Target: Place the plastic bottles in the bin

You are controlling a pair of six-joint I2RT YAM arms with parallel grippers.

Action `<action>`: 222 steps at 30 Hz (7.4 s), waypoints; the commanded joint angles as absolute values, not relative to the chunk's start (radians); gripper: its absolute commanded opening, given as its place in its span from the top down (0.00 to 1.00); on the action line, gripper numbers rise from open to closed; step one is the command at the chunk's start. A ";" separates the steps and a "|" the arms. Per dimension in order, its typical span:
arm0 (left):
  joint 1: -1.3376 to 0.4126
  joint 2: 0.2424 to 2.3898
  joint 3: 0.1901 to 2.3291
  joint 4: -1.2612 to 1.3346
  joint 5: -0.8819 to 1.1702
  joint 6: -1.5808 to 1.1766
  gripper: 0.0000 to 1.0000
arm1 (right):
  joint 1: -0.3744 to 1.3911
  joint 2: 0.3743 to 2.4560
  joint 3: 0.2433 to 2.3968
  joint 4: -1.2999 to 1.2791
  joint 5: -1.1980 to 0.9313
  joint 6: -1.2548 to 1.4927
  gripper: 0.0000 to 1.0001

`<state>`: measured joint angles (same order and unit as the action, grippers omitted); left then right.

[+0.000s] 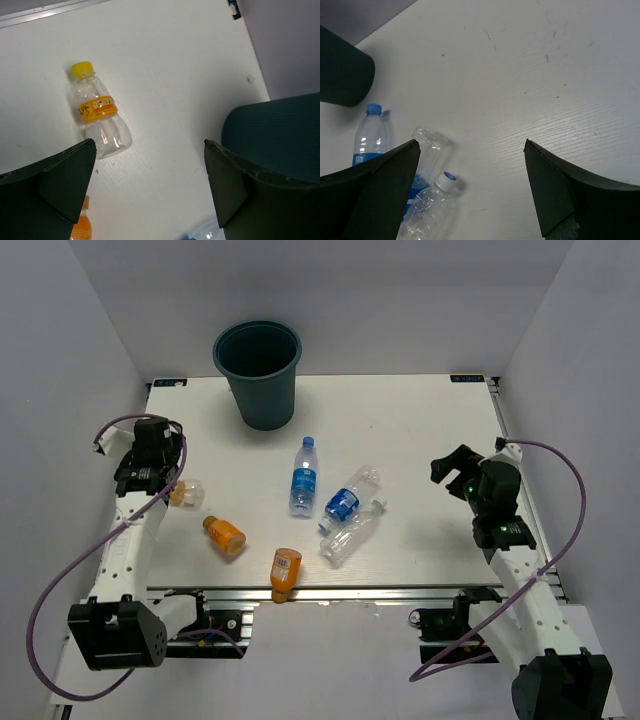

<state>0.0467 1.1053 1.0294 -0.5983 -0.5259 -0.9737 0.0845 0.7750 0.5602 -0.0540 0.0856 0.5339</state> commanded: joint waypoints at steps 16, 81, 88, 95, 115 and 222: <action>0.182 1.579 0.996 -0.468 -0.304 -1.012 0.02 | 0.083 0.865 0.600 0.021 -0.123 0.396 0.11; -0.138 1.240 1.249 -0.162 -0.242 -0.699 0.02 | 0.630 1.182 0.857 0.057 0.092 0.209 0.11; -0.138 0.962 0.890 -0.385 -0.433 -0.893 0.02 | 0.781 1.550 1.156 -0.076 0.391 0.317 0.11; -0.138 0.856 0.736 -0.564 -0.485 -0.972 0.02 | 0.891 1.839 1.383 -0.161 0.537 0.428 0.11; -0.138 0.825 0.522 -0.592 -0.419 -1.008 0.02 | 0.893 1.976 1.364 0.163 0.165 0.414 0.56; -0.152 1.947 2.147 -0.179 -0.046 -0.558 0.02 | 0.382 0.951 0.672 0.138 0.310 0.219 0.11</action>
<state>-0.1425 2.1609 2.2086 -0.1780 -0.0677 -0.5747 0.3855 0.9741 0.6582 0.1211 0.3515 0.2436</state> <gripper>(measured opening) 0.982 0.894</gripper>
